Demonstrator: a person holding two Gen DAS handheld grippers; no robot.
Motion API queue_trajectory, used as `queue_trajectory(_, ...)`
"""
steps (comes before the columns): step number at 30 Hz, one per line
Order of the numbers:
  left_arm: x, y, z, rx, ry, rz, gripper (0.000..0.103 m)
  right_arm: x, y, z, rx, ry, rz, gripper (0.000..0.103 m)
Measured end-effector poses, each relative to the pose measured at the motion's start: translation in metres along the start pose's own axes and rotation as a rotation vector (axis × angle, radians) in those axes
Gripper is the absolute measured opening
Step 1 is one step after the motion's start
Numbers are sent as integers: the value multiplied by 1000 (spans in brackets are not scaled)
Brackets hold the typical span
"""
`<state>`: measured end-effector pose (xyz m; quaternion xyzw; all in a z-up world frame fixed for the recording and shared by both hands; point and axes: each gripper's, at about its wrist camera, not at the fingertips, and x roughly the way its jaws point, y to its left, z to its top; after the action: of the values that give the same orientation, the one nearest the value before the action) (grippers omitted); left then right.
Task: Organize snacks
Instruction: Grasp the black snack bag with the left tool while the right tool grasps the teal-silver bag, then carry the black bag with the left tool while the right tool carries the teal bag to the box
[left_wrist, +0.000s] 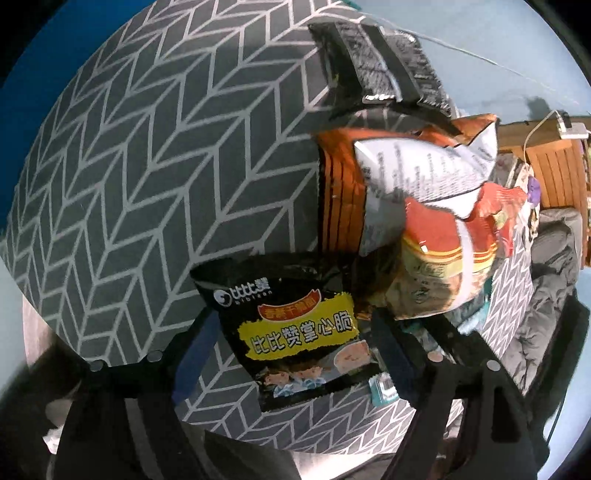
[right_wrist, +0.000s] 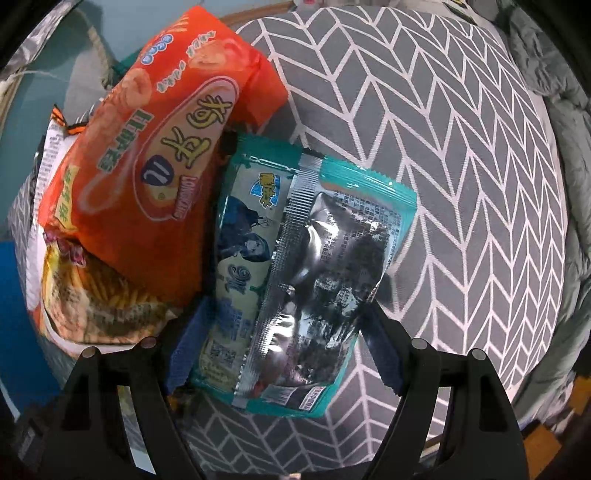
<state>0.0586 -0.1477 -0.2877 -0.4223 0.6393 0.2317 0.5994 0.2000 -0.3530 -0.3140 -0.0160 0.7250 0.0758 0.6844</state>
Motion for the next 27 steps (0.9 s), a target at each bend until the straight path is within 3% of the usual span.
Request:
queue_trajectory(4,11,-2,-4,-7,2,12,86,-4,-12,-9,-52,2,4,72)
queue_trajectory(9,25,-13,-14,57,-7,32,84,-6,-23,-18,-112,-15,-5,65)
queue_trajectory(11,25,-17,-19,89,-25,37,78,-7,-26,-24,-130,-19,-7,63)
queue_trajectory(13,27,-22,-24,130,-33,32,73,-7,-32,-30,-141,-22,-4,62)
queue_trajectory(14,27,-25,-25,169,-34,28,65,-6,-33,-33,-149,-25,-4,62)
queue_trajectory(16,27,-26,-26,214,-32,24,62,-6,-35,-38,-165,-30,-4,60)
queue_trajectory(24,16,-16,-8,406,-24,36,61,-14,-45,-72,-247,-62,-37,57)
queue_trajectory(27,10,-13,4,455,-30,35,61,-16,-49,-82,-234,-55,-7,57)
